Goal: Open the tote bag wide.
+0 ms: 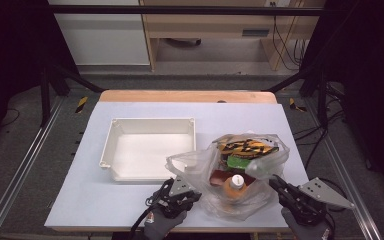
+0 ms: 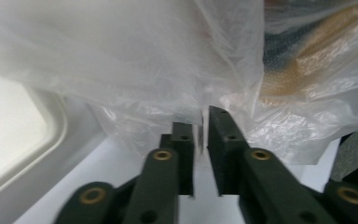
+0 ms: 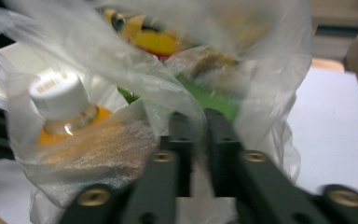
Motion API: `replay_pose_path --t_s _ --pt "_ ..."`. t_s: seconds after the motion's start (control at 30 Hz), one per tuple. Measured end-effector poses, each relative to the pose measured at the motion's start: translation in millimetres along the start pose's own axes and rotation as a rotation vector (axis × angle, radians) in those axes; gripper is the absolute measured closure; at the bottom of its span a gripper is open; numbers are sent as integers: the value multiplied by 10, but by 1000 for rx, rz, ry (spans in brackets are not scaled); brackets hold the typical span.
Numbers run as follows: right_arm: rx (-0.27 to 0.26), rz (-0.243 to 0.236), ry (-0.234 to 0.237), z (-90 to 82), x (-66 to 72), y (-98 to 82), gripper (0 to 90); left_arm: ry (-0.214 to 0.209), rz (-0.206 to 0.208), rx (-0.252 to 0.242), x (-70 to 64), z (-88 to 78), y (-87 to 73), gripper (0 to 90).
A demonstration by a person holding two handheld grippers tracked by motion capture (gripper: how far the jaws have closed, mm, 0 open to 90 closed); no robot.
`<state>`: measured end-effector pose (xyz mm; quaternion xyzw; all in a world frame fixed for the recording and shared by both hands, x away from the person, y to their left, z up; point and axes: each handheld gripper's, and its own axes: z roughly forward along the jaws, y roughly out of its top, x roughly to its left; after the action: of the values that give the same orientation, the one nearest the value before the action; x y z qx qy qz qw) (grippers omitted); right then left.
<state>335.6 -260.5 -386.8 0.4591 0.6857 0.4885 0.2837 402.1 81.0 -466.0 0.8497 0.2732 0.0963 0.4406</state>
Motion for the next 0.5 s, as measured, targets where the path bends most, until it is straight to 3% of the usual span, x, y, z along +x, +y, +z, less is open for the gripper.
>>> replay_pose_path --t_s 0.03,0.07,0.17,0.33,0.47,0.5 --pt "0 0 0 0 0 0 868 0 0 0 0 0 0 760" --pt "11 9 2 8 -16 -40 890 40 -57 -18 -38 -72 6 760" --pt "58 38 19 50 -92 -159 900 47 -62 -61 -25 -231 52 614" --pt "82 63 12 91 -150 -210 900 109 -101 -173 9 -647 167 383" --pt "90 64 7 104 -162 -221 898 99 -136 -271 106 -928 315 324" --pt "90 64 7 104 -162 -221 898 99 -136 -271 106 -928 315 314"
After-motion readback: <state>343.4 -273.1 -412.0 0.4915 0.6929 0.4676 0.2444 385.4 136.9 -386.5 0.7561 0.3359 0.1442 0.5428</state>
